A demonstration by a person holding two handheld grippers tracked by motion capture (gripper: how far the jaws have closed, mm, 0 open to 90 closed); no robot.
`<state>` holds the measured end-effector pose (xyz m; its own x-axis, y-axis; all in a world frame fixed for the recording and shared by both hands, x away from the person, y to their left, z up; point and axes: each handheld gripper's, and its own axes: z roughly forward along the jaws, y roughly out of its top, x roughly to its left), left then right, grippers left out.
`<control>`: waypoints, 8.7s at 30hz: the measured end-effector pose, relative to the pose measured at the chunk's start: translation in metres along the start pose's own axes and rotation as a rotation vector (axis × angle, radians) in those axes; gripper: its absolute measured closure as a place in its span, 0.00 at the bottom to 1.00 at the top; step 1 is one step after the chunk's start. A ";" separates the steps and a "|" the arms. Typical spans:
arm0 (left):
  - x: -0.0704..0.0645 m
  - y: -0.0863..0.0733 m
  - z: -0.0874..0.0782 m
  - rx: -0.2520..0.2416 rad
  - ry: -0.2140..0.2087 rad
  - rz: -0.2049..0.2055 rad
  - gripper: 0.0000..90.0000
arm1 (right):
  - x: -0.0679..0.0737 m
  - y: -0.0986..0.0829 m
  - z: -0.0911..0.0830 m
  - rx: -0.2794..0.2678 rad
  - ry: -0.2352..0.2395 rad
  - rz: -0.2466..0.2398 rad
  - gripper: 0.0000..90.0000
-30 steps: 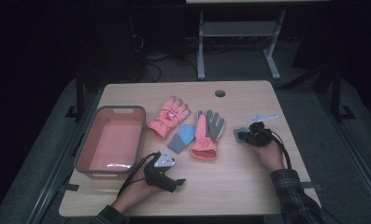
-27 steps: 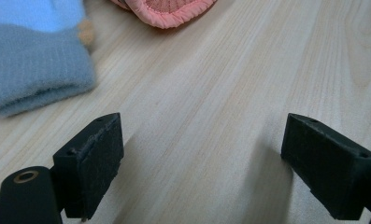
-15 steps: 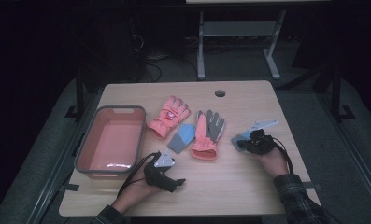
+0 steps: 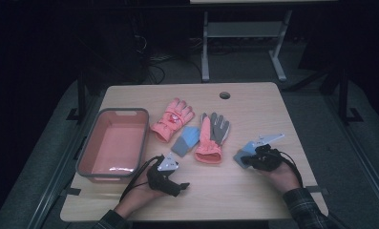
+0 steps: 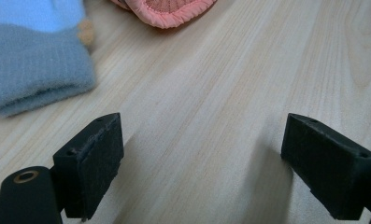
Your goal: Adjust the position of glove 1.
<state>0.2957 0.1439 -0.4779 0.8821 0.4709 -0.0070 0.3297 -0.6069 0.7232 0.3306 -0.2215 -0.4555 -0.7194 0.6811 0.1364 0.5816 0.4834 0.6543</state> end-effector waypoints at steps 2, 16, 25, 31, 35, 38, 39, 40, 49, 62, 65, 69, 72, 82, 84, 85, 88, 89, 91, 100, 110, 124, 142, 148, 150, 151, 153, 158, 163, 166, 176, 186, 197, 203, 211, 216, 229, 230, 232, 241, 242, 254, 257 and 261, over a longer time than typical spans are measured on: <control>0.000 0.000 0.000 0.000 0.000 0.000 0.14 | -0.002 0.002 -0.004 -0.019 -0.015 0.007 0.98; 0.000 0.000 0.000 0.002 0.000 -0.002 0.14 | -0.037 -0.007 -0.001 -0.014 -0.141 0.122 0.74; 0.000 0.000 0.000 0.003 0.000 -0.002 0.14 | -0.033 -0.008 0.000 -0.016 -0.153 0.082 0.94; 0.000 0.000 0.000 0.003 0.000 -0.002 0.14 | -0.034 -0.007 -0.007 -0.041 -0.127 0.093 0.97; 0.000 0.000 0.000 0.002 0.000 -0.002 0.14 | -0.031 -0.006 -0.016 -0.076 -0.104 0.102 0.98; 0.000 0.000 0.000 0.001 0.000 -0.001 0.14 | -0.026 -0.005 -0.021 -0.102 -0.084 0.102 0.98; 0.000 0.000 0.000 0.001 0.000 0.000 0.14 | -0.024 -0.004 -0.023 -0.108 -0.076 0.106 0.98; 0.000 0.000 0.000 0.001 0.000 0.000 0.14 | -0.024 -0.004 -0.023 -0.108 -0.076 0.106 0.98; 0.000 0.000 0.000 0.002 0.000 -0.001 0.14 | 0.004 0.001 -0.032 -0.149 0.013 0.048 0.98; 0.000 0.000 0.000 -0.002 0.000 -0.004 0.14 | 0.039 0.001 -0.021 -0.117 0.104 0.002 0.98; 0.000 0.000 0.000 -0.003 0.000 -0.003 0.14 | 0.049 0.000 -0.015 -0.096 0.124 -0.024 0.98; 0.000 0.000 0.000 -0.003 0.000 -0.003 0.14 | 0.059 0.003 -0.008 -0.075 0.148 -0.039 0.98; 0.000 0.000 0.000 -0.002 0.000 -0.003 0.14 | 0.065 0.004 -0.003 -0.068 0.162 -0.055 0.98; 0.000 0.000 0.000 -0.003 0.000 -0.003 0.14 | 0.082 0.005 0.015 -0.024 0.187 -0.074 0.96; 0.000 0.000 0.000 -0.003 0.001 -0.003 0.14 | 0.085 0.005 0.018 -0.014 0.180 -0.081 0.91; 0.000 0.000 0.000 -0.003 0.000 -0.003 0.14 | 0.085 0.005 0.018 -0.013 0.178 -0.081 0.87; 0.000 0.000 0.000 -0.003 0.001 -0.003 0.14 | 0.081 0.005 0.014 -0.035 0.166 -0.079 0.79; 0.000 0.000 0.000 -0.003 0.000 -0.003 0.14 | 0.079 0.005 0.011 -0.044 0.158 -0.066 0.77; 0.000 0.000 0.000 -0.003 0.000 -0.003 0.14 | 0.072 0.004 0.006 -0.060 0.136 -0.057 0.73; 0.000 0.000 0.000 0.000 0.000 0.001 0.14 | 0.036 -0.013 -0.013 -0.078 0.020 0.010 0.44; 0.000 0.000 0.000 0.003 0.001 0.001 0.14 | 0.004 -0.037 -0.019 -0.110 -0.099 0.045 0.16; 0.001 0.008 0.001 0.039 0.024 -0.023 0.14 | -0.011 -0.048 -0.008 -0.094 -0.175 0.051 0.08; 0.014 0.048 -0.006 0.004 0.067 -0.090 0.28 | -0.010 -0.047 -0.007 -0.080 -0.168 0.031 0.06; 0.027 0.062 -0.006 -0.013 0.110 -0.110 0.32 | -0.010 -0.047 -0.007 -0.079 -0.168 0.031 0.06; 0.032 0.066 -0.005 -0.012 0.113 -0.122 0.32 | -0.010 -0.047 -0.007 -0.080 -0.168 0.031 0.06; 0.035 0.068 -0.004 -0.012 0.119 -0.128 0.32 | -0.010 -0.047 -0.007 -0.079 -0.168 0.031 0.06; 0.039 0.072 -0.003 -0.020 0.140 -0.137 0.33 | -0.010 -0.047 -0.007 -0.080 -0.168 0.032 0.06; 0.052 0.082 0.007 -0.011 0.162 -0.167 0.39 | -0.010 -0.047 -0.007 -0.080 -0.168 0.032 0.06; 0.063 0.087 0.018 0.019 0.203 -0.189 0.44 | -0.010 -0.047 -0.007 -0.080 -0.168 0.031 0.06; 0.073 0.084 0.024 0.020 0.223 -0.218 0.48 | -0.010 -0.047 -0.007 -0.080 -0.168 0.030 0.06; 0.086 0.074 0.043 0.101 0.241 -0.253 0.58 | -0.010 -0.047 -0.007 -0.080 -0.168 0.030 0.06; 0.088 0.071 0.043 0.116 0.204 -0.285 0.91 | -0.010 -0.047 -0.007 -0.079 -0.168 0.030 0.06; 0.087 0.079 0.017 0.039 0.181 -0.321 0.96 | -0.010 -0.047 -0.007 -0.079 -0.169 0.029 0.06; 0.080 0.089 -0.005 0.010 0.156 -0.324 0.96 | -0.010 -0.047 -0.007 -0.079 -0.168 0.029 0.06; 0.061 0.100 -0.022 -0.051 0.066 -0.301 0.96 | -0.010 -0.047 -0.007 -0.079 -0.168 0.030 0.06; 0.043 0.106 -0.026 -0.059 0.012 -0.266 0.96 | -0.010 -0.047 -0.007 -0.079 -0.168 0.030 0.06; -0.002 0.109 -0.016 -0.033 -0.103 -0.194 0.96 | -0.010 -0.047 -0.007 -0.079 -0.168 0.031 0.06; -0.002 0.109 -0.016 -0.033 -0.103 -0.194 0.96 | -0.010 -0.047 -0.007 -0.079 -0.168 0.031 0.06; -0.011 0.108 -0.013 -0.023 -0.119 -0.196 0.96 | -0.010 -0.047 -0.007 -0.079 -0.168 0.031 0.06; -0.031 0.100 -0.004 0.017 -0.153 -0.164 0.96 | -0.010 -0.047 -0.007 -0.079 -0.168 0.030 0.06; -0.032 0.099 -0.005 0.016 -0.154 -0.162 0.96 | -0.010 -0.047 -0.007 -0.079 -0.167 0.030 0.06; -0.028 0.056 -0.017 0.075 -0.069 -0.182 0.96 | -0.010 -0.047 -0.007 -0.079 -0.167 0.030 0.06; -0.024 0.049 -0.013 0.103 -0.051 -0.181 0.95 | -0.010 -0.047 -0.007 -0.079 -0.168 0.032 0.06; -0.022 0.047 -0.011 0.091 -0.049 -0.210 0.85 | -0.010 -0.047 -0.007 -0.080 -0.168 0.031 0.06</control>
<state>0.2885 0.1124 -0.4367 0.8054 0.5629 -0.1858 0.5348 -0.5548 0.6373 0.3080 -0.2547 -0.4826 -0.6243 0.7804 0.0358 0.5657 0.4200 0.7097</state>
